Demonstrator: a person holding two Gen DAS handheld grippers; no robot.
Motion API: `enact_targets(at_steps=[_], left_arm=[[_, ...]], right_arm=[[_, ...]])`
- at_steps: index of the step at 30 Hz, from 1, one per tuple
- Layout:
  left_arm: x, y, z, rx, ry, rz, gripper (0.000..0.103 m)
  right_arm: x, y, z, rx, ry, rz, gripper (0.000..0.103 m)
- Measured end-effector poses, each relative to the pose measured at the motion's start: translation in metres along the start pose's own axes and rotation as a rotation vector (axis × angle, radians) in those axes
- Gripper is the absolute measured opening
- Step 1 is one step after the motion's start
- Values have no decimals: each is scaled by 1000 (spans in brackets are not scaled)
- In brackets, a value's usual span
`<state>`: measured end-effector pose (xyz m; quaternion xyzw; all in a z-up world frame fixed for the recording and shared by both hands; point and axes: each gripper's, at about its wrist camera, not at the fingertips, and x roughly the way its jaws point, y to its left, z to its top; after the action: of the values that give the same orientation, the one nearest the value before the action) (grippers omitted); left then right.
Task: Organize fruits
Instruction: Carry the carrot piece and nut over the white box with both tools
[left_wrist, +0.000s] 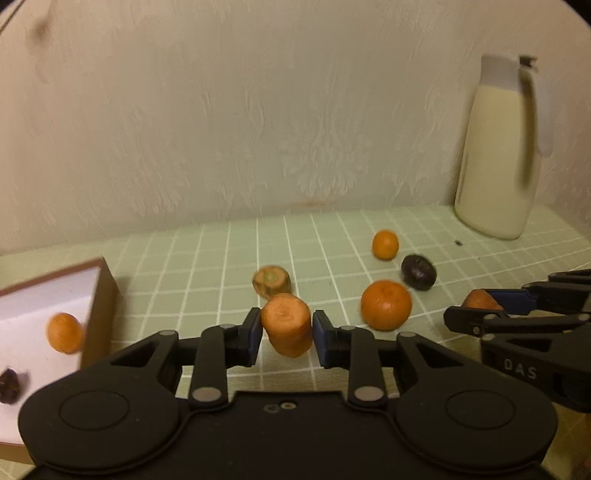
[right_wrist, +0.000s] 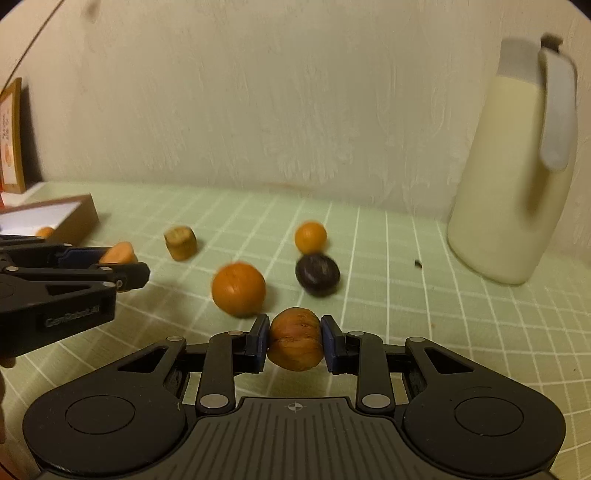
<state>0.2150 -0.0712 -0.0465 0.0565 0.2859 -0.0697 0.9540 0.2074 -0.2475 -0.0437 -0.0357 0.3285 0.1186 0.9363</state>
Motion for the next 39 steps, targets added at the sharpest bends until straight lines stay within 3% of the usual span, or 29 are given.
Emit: enact_targets(at_steps=[17, 39], left_arm=[[-75, 68, 11, -52, -100, 130, 20], [-134, 164, -9, -174, -138, 298, 20]], right_arm=[[-54, 65, 41, -61, -163, 113, 30], [-62, 177, 53, -186, -224, 291, 30]])
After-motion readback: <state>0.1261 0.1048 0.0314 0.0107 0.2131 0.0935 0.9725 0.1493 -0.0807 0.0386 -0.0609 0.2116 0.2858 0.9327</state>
